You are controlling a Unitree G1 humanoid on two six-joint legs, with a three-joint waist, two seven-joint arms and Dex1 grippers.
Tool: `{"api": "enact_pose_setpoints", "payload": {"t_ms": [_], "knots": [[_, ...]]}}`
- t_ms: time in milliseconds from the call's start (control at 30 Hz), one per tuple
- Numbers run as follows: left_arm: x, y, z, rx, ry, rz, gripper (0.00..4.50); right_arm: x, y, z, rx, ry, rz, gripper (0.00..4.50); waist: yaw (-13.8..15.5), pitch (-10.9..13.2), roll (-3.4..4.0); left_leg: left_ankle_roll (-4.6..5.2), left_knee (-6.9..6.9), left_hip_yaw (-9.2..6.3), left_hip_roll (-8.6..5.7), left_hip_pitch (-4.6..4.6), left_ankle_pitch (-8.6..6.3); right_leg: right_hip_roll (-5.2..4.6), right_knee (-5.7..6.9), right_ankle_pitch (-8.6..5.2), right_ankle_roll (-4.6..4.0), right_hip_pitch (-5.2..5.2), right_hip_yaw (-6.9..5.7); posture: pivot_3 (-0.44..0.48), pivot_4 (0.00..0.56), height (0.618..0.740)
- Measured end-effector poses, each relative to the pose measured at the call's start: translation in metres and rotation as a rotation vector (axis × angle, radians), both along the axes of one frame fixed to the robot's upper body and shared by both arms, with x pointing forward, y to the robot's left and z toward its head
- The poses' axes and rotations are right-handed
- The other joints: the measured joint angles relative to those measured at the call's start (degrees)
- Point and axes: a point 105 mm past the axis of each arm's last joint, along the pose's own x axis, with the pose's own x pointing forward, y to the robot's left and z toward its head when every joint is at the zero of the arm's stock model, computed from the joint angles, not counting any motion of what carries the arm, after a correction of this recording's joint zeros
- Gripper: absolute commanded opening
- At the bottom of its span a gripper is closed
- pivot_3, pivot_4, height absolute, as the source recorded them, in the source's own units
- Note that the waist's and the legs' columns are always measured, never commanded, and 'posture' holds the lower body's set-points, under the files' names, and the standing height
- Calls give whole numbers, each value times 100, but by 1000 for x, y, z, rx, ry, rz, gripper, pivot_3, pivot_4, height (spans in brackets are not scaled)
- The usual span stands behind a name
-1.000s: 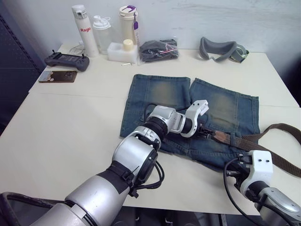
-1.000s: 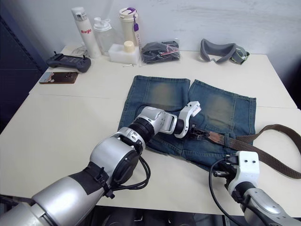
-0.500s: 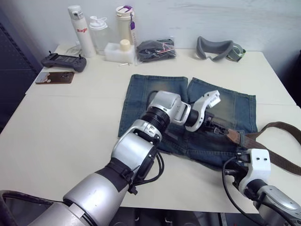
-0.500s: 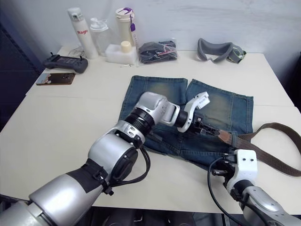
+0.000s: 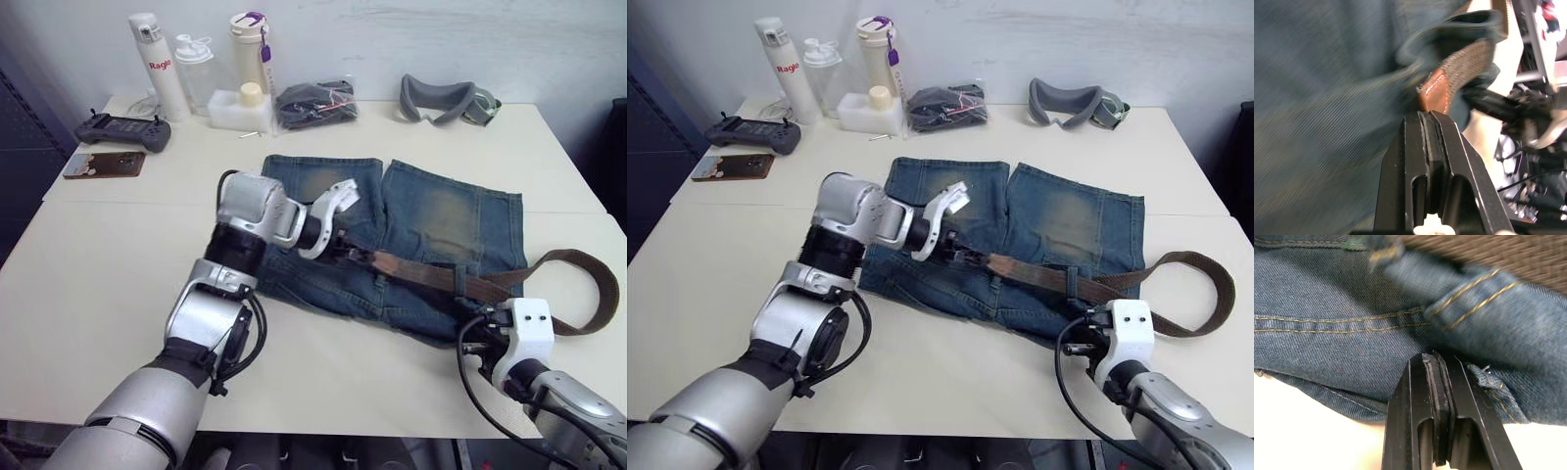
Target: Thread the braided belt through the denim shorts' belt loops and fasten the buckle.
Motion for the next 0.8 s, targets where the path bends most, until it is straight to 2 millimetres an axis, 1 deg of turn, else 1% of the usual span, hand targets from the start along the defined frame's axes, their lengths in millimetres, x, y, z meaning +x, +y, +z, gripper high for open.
{"api": "enact_pose_setpoints", "payload": {"t_ms": [33, 133, 267, 333, 367, 400, 433, 467, 533, 600, 667, 733, 800], "knots": [[1, 9, -6, 8, 22, 32, 37, 2, 0, 0, -1, -1, 6, 0, 5, -3, -6, 0, 2, 0, 0, 0, 0, 0, 0, 0, 0, 0, 0, 0, 150, 738], [0, 20, -12, 6, 53, 78, 37, 5, 0, 1, 1, -4, 18, 0, 4, -5, -10, 0, 3, 0, 0, 0, 0, 0, 2, 0, 0, 0, 0, 0, 150, 738], [-7, 20, -13, -16, 65, 73, 37, 8, 0, 2, -3, -4, 35, 0, 13, -6, -10, -1, 3, 0, 0, 0, 0, 0, 3, 0, 0, 1, 0, 0, 150, 738], [-8, 16, -11, -72, 75, 91, 674, 10, -1, 3, -9, -3, 50, 0, 26, -6, -11, -1, 6, 1, 0, 1, -1, 0, 4, 0, 0, 1, 0, 0, 150, 738], [-7, 14, -9, -103, 82, 103, 882, 12, 0, 4, -13, -9, 59, 0, 39, -6, -12, 0, 6, 1, 0, 0, -1, 0, 4, 0, 0, 1, 0, 0, 150, 738], [-5, 15, -7, -127, 84, 125, 1206, 12, 0, 4, -7, -13, 66, 322, 39, -6, -12, 0, 6, 1, 0, 0, -1, 0, 5, 0, 0, 0, 0, 0, 150, 738], [-3, 17, -5, -136, 84, 138, 1704, 12, 0, 5, -1, -15, 70, 671, 40, -6, -12, 0, 6, 1, 0, 0, -1, 1, 5, 0, 0, 0, -1, 0, 150, 738], [-2, 19, -4, -145, 84, 147, 2017, 12, 1, 6, 12, -20, 79, 911, 42, -5, -12, -1, 5, 1, 0, -1, -1, 1, 6, 0, 0, -3, -1, 0, 150, 738], [2, 27, -2, -151, 75, 171, 2832, 10, 2, 12, 47, -34, 108, 1768, 45, -5, -11, -5, 3, 2, 0, -1, 1, 2, 7, 0, 0, -3, -1, 0, 150, 738], [8, 43, 3, -160, 49, 210, 3758, 7, 1, 18, 60, -40, 135, 2775, 44, -5, -11, -10, 2, 2, 0, -1, 2, 2, 7, 0, 0, -4, -1, 0, 150, 738], [14, 60, 10, -168, 14, 240, 4497, 5, -2, 25, 62, -49, 154, 3673, 45, -5, -11, -18, 1, 1, 0, 0, 0, 2, 8, 0, 0, -3, -1, 0, 150, 738], [14, 76, 18, -156, -55, 226, 4500, 3, 3, 37, 72, -73, 209, 4490, 45, -5, -10, -39, -2, 2, 0, 0, -9, 1, 6, 0, 0, -4, -1, 0, 150, 738], [5, 82, 24, -166, -120, 155, 4500, 3, 14, 52, 92, -110, 283, 4490, 46, -5, -10, -45, -8, 1, 0, 4, -9, 1, 2, 0, -1, 0, -1, 0, 150, 738]]}}
